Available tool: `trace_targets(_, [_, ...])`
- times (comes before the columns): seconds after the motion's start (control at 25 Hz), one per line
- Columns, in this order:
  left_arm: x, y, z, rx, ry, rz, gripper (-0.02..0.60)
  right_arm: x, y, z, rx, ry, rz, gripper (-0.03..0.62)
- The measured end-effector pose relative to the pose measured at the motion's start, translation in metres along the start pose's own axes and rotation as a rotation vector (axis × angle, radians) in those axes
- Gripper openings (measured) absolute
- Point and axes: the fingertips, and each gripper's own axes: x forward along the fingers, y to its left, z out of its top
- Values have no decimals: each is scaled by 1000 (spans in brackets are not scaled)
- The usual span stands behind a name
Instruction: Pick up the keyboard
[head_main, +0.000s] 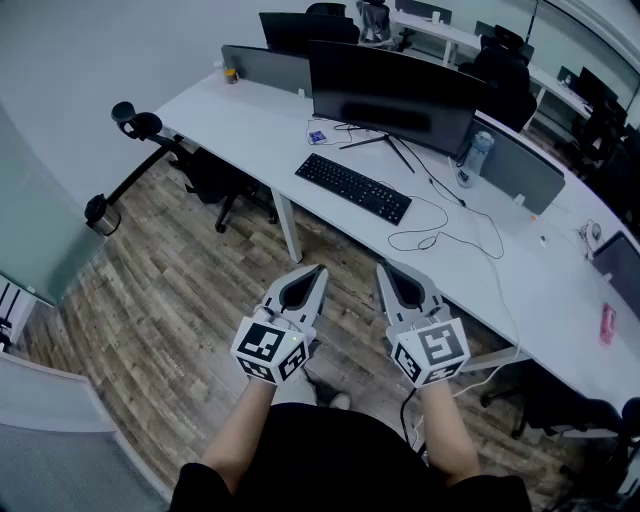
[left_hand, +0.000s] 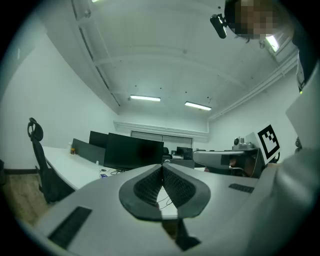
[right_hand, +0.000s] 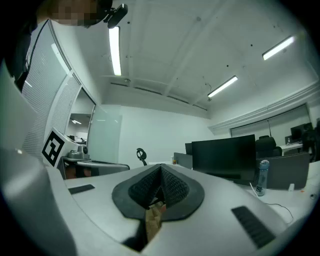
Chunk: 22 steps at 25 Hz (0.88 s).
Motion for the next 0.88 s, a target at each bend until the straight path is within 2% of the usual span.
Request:
trace_targets(0.4, [15, 3, 5, 7, 2, -7, 8, 8, -11, -1, 32, 0, 2, 5])
trace_targets(0.88, [43, 22, 3, 0, 9, -23, 8, 35, -28, -5, 23, 20, -1, 5])
